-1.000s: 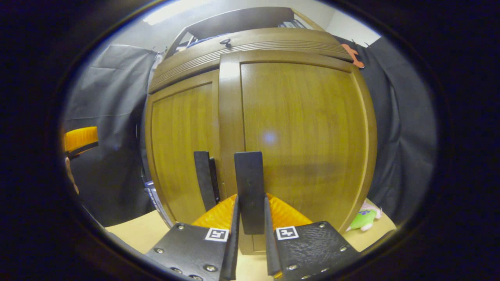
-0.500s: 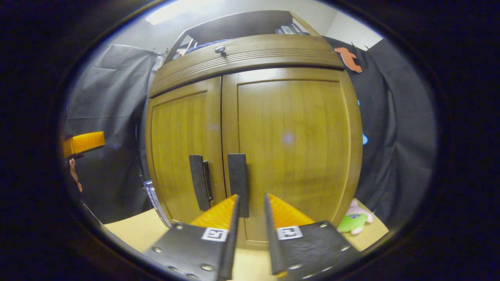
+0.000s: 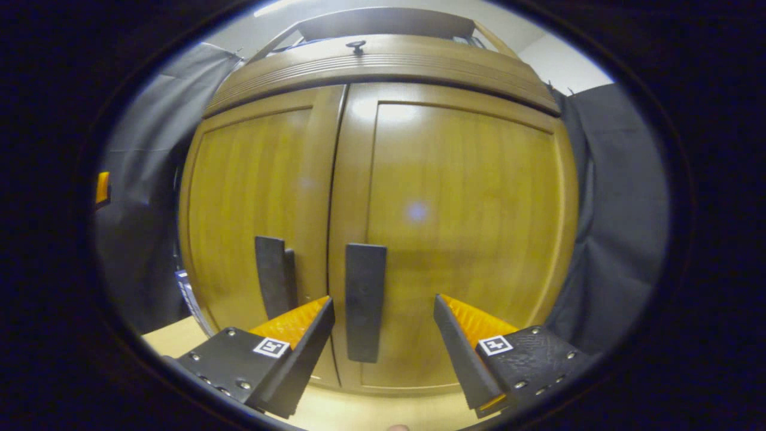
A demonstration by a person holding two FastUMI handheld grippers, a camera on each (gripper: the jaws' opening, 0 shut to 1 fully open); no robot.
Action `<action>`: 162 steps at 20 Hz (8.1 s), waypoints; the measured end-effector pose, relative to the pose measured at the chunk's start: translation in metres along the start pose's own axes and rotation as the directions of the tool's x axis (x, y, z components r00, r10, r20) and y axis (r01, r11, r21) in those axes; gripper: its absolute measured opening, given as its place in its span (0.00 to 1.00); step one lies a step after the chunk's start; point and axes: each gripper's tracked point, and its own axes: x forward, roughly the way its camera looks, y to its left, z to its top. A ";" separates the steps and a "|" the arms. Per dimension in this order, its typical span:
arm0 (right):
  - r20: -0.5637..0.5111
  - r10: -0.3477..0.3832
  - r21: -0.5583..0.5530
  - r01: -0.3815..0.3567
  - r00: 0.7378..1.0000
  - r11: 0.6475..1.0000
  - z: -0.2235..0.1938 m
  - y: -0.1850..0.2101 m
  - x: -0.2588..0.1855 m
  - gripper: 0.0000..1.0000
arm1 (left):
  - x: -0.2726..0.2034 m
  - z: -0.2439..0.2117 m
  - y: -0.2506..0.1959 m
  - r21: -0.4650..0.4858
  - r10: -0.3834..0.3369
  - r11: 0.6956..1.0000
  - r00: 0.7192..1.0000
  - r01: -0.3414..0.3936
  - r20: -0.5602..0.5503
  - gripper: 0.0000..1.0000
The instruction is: Open the right door of the double-door shoe cabinet with the right hand, and open the left door with the left hand.
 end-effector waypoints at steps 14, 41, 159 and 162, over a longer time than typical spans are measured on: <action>0.010 0.066 0.069 -0.067 0.998 0.995 -0.013 -0.009 -0.045 0.24 | 0.003 -0.005 0.001 -0.009 -0.001 1.000 1.000 0.001 -0.019 0.93; -0.039 0.018 0.046 -0.017 0.999 0.999 -0.013 -0.094 -0.172 0.24 | -0.007 -0.012 -0.041 0.050 -0.045 0.998 0.999 0.046 -0.022 0.96; 0.229 -0.041 0.048 0.030 0.973 0.998 0.048 -0.084 -0.362 1.00 | -0.076 -0.123 0.010 0.087 -0.017 0.995 0.956 0.044 -0.293 0.19; 0.229 -0.015 0.039 0.006 0.973 0.999 0.056 -0.068 -0.359 1.00 | -0.078 -0.118 0.038 0.131 0.042 0.991 0.963 -0.007 -0.267 0.10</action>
